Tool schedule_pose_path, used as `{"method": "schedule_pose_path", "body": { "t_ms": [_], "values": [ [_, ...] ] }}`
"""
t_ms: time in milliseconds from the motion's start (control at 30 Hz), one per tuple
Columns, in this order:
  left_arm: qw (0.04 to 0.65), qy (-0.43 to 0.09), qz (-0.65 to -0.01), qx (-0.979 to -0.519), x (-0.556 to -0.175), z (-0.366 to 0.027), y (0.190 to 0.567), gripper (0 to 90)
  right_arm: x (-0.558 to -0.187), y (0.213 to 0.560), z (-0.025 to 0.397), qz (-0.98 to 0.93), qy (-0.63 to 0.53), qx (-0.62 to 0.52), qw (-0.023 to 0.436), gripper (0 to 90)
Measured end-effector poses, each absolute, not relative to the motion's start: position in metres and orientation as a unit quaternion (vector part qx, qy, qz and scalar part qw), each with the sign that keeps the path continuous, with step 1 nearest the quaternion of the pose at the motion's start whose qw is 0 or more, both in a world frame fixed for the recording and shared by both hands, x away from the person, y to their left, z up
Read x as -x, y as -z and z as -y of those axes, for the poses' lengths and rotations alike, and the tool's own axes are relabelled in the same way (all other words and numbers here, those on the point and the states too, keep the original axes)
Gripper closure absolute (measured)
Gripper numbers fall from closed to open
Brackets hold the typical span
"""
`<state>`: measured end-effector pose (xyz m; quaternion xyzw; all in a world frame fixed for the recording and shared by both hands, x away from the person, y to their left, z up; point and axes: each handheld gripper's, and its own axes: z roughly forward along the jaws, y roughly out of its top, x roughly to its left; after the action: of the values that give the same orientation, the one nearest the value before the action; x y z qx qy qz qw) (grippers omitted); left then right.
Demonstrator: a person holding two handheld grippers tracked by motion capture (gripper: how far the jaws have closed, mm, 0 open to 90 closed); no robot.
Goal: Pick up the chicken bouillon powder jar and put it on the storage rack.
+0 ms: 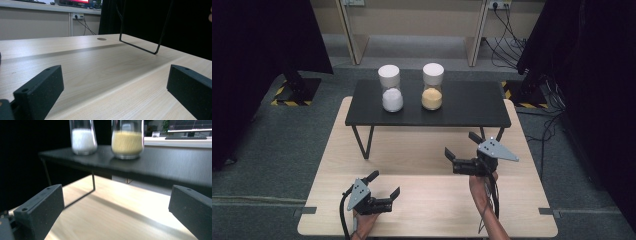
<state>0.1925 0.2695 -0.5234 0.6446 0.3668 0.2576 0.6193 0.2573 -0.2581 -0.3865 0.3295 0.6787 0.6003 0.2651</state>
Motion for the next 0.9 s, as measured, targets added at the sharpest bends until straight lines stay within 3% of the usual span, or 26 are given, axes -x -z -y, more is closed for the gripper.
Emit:
{"method": "schedule_pose_path", "body": {
  "t_ms": [567, 900],
  "values": [
    [0.619, -0.259, -0.367, -0.644, -0.192, -0.269, 0.523, 0.0, -0.232, 0.454, 0.272, -0.669, -0.614, -0.339, 0.246, 0.1],
    [0.615, -0.261, -0.365, -0.648, -0.192, -0.268, 0.522, 0.0, -0.222, 0.479, 0.272, -0.677, -0.601, -0.331, 0.267, 0.1]
  ]
}}
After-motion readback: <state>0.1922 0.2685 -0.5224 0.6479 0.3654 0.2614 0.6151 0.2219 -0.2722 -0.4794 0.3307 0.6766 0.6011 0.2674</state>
